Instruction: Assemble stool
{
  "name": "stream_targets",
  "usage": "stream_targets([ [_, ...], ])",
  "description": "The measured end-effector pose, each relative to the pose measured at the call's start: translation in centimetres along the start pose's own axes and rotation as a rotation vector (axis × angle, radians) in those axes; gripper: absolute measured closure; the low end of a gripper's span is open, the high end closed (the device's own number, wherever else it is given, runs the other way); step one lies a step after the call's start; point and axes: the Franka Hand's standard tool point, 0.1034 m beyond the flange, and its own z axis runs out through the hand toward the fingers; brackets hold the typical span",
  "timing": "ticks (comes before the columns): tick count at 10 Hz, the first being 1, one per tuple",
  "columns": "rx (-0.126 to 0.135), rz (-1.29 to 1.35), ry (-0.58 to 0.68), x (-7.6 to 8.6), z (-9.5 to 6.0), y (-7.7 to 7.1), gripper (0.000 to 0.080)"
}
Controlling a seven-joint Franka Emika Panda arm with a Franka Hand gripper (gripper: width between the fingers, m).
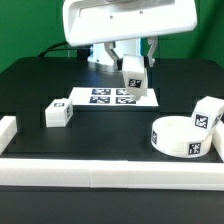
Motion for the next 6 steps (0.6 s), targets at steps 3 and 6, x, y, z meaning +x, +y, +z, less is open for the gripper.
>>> stream_targets([
  [3,-0.052,-0.019,0.233,0.4,0.0,0.4,0.0472],
  [6,-0.074,-0.01,0.347,1.1,-0.2,1.0,0.0472],
])
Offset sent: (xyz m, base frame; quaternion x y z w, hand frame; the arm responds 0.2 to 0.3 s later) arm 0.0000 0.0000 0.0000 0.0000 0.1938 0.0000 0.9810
